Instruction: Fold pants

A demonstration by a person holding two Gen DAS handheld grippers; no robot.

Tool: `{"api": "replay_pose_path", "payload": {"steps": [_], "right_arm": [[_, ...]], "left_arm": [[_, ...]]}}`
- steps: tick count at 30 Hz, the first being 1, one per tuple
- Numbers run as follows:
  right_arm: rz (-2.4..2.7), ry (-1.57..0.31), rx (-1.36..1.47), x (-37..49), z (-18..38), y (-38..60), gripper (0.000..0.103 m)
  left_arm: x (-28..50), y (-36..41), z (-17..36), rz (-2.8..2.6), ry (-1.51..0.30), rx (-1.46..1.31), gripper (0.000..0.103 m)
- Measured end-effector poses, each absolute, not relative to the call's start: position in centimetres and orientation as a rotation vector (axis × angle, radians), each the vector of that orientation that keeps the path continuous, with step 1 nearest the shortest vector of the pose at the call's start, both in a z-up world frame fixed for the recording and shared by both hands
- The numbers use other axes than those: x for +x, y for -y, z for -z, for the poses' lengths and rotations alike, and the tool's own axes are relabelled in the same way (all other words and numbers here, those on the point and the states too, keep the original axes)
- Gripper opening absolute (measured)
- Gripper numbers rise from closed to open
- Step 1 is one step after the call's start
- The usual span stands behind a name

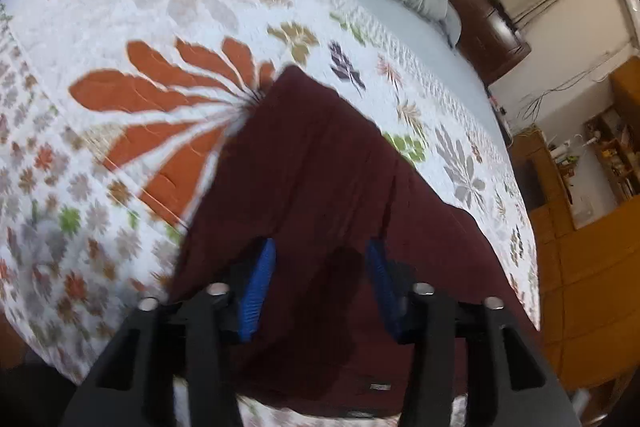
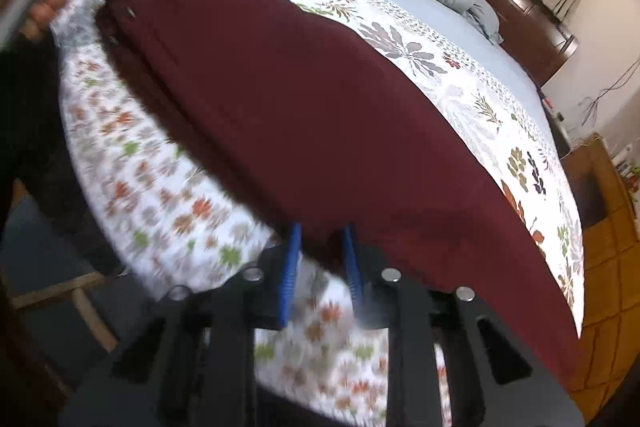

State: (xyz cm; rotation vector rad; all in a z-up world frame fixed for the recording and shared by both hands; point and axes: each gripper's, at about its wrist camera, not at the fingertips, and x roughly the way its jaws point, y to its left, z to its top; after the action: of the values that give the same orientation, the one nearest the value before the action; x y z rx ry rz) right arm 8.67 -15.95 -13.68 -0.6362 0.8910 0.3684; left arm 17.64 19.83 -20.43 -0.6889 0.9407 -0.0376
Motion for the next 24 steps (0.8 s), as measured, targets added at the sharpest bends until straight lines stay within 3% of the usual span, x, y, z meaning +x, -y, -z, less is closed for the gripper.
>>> {"api": "replay_pose_path", "payload": {"steps": [4, 7, 8, 12, 16, 20, 24], "right_arm": [[-0.203, -0.856, -0.535, 9.2, 11.2, 22.0, 0.034], [-0.101, -0.924, -0.512, 10.8, 11.9, 25.8, 0.036], [-0.098, -0.949, -0.508, 11.0, 12.2, 26.3, 0.041], [-0.168, -1.100, -0.431, 11.4, 12.9, 27.9, 0.036], [-0.018, -1.003, -0.316, 11.6, 10.3, 34.0, 0.037], [0.139, -1.035, -0.251, 11.6, 12.4, 40.9, 0.049], [0.175, -0.944, -0.070, 8.9, 10.9, 47.1, 0.050]], "left_arm": [[17.5, -20.0, 20.7, 0.057, -0.937, -0.696, 0.040], [17.5, -19.6, 20.3, 0.045, -0.941, -0.670, 0.040], [17.5, -19.4, 20.2, 0.041, -0.942, -0.663, 0.040], [17.9, -19.6, 20.5, 0.051, -0.943, -0.683, 0.040], [17.6, -19.8, 20.7, 0.060, -0.936, -0.679, 0.041], [17.4, -19.9, 20.7, 0.066, -0.929, -0.683, 0.044], [17.6, -20.0, 20.6, 0.074, -0.929, -0.695, 0.049]]}}
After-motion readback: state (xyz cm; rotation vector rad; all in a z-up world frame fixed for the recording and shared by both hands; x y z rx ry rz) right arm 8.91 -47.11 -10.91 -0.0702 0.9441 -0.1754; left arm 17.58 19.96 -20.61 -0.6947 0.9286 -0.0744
